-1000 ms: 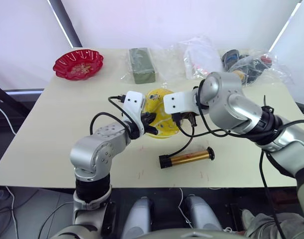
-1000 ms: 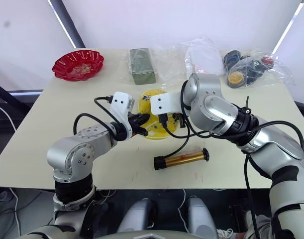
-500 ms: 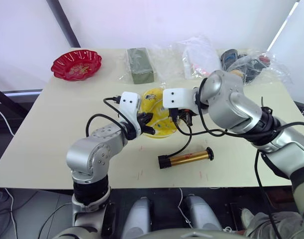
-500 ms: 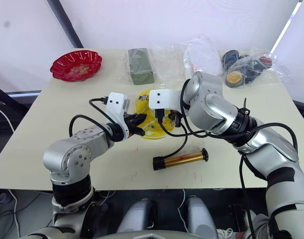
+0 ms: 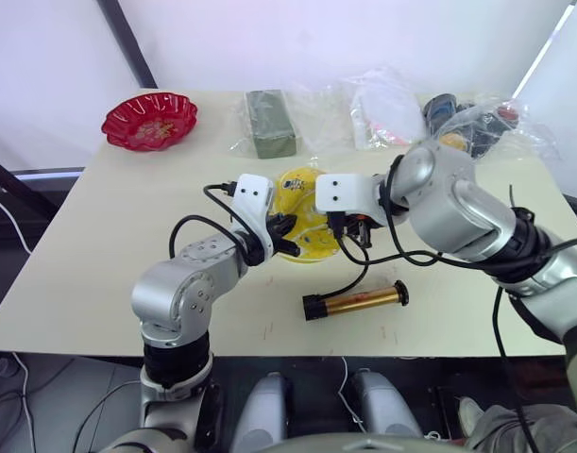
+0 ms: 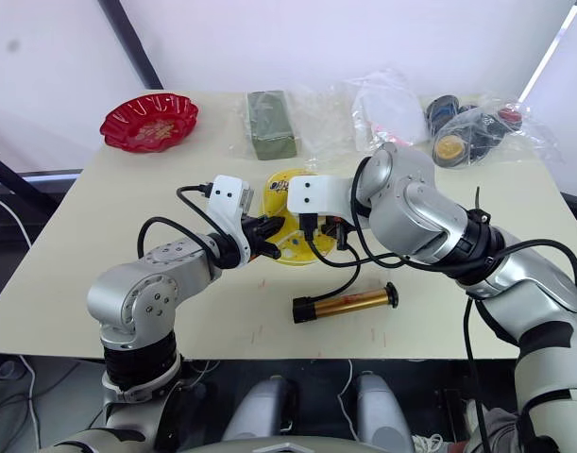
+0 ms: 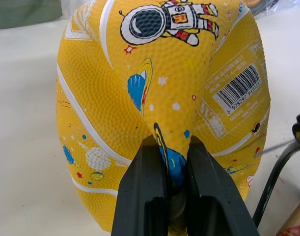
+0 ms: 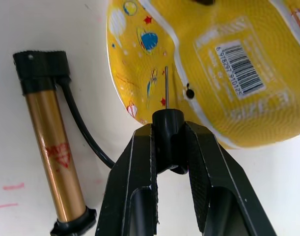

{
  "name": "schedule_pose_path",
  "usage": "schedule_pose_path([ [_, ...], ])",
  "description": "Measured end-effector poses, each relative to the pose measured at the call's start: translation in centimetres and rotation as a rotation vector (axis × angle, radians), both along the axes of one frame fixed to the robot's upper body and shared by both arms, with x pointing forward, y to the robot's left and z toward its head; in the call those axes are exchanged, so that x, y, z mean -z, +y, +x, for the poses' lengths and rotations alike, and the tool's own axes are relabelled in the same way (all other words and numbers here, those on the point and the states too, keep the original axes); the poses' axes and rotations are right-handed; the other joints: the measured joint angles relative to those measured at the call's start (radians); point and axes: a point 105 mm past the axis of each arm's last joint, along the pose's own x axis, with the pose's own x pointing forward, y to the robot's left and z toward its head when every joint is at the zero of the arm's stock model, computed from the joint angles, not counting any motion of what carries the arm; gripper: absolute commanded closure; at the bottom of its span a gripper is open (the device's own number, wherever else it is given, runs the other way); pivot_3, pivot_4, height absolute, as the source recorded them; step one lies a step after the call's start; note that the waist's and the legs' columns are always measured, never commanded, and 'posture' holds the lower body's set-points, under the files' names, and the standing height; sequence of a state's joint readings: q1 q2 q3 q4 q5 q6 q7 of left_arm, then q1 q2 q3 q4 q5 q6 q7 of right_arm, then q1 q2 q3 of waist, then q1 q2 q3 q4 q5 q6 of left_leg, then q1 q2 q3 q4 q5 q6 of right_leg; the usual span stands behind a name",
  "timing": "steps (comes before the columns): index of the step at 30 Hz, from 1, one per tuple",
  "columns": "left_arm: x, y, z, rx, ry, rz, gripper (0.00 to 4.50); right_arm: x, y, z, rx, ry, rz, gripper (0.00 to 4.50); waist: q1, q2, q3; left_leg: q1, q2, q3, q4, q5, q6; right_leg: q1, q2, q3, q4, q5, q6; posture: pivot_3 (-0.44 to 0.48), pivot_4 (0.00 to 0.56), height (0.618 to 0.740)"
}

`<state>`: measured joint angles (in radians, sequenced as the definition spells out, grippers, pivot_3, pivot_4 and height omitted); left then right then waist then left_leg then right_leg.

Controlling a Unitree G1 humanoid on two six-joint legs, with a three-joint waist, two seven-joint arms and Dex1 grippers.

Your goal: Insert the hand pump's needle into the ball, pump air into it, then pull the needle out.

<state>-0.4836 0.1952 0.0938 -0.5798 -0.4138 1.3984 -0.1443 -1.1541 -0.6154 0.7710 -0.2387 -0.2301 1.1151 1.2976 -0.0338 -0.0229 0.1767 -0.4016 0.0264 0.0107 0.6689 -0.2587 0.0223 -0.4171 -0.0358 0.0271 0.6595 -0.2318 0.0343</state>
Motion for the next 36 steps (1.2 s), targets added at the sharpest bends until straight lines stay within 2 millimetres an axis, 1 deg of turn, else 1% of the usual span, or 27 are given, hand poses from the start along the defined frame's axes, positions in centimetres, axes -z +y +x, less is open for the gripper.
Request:
schedule_pose_path([
  [6,0.0,-0.2,0.0,-0.003,-0.003,0.007,4.50,0.2,-0.4,0.3,0.033,-0.002,0.000,4.20,0.001,0.000,0.000,-0.001,0.000,-0.001,0.000,0.000,0.000,0.000,0.000,-0.001,0.000,0.000,0.000,0.000,0.150,0.740],
  [14,0.0,-0.3,0.0,-0.003,-0.003,0.009,4.50,0.6,-0.8,-0.1,0.129,0.085,0.052,4.20,0.003,0.000,0.000,-0.001,0.000,-0.002,0.000,0.000,0.000,0.000,0.000,-0.002,0.000,0.000,0.000,0.000,0.150,0.740],
  [20,0.0,-0.3,0.0,-0.002,-0.003,0.010,4.50,0.6,-0.8,-0.2,0.162,0.109,0.074,4.20,0.003,0.000,0.000,-0.001,0.000,-0.002,0.000,0.000,0.000,0.000,0.000,-0.002,0.000,0.000,0.000,0.000,0.150,0.740],
  [23,0.0,-0.3,0.0,-0.002,-0.003,0.010,4.50,0.3,-0.8,-0.2,0.182,0.122,0.110,4.20,0.003,0.000,0.000,-0.001,0.000,-0.002,0.000,0.000,0.000,0.000,0.000,-0.002,-0.001,0.000,0.000,0.000,0.150,0.740],
  [27,0.0,-0.4,0.0,0.000,-0.003,0.009,4.50,-0.6,-0.3,-0.7,0.212,0.197,0.211,4.20,0.003,0.000,0.000,-0.002,0.000,-0.003,0.000,0.000,0.000,0.000,0.000,-0.002,-0.001,0.000,0.000,0.000,0.150,0.740],
  [29,0.0,-0.4,0.0,0.002,-0.003,0.008,4.50,-0.7,-0.5,-0.9,0.230,0.232,0.243,4.20,0.005,0.000,0.000,-0.002,0.000,-0.003,0.000,0.000,0.000,0.000,0.000,-0.003,-0.001,0.000,0.000,0.000,0.150,0.740],
  [30,0.0,-0.4,0.0,0.003,-0.003,0.007,4.50,-0.3,-1.0,-1.2,0.265,0.287,0.281,4.20,0.007,0.000,0.000,-0.003,0.000,-0.003,0.000,0.000,0.000,0.000,0.000,-0.003,-0.002,0.000,0.000,0.000,0.150,0.740],
  [36,0.0,-0.4,0.0,0.002,-0.004,0.008,4.50,-0.3,-1.5,-1.2,0.320,0.337,0.349,4.20,0.009,0.000,0.000,-0.004,0.000,-0.004,0.000,0.000,0.000,-0.001,0.000,-0.004,-0.002,0.000,0.000,0.000,0.150,0.740],
])
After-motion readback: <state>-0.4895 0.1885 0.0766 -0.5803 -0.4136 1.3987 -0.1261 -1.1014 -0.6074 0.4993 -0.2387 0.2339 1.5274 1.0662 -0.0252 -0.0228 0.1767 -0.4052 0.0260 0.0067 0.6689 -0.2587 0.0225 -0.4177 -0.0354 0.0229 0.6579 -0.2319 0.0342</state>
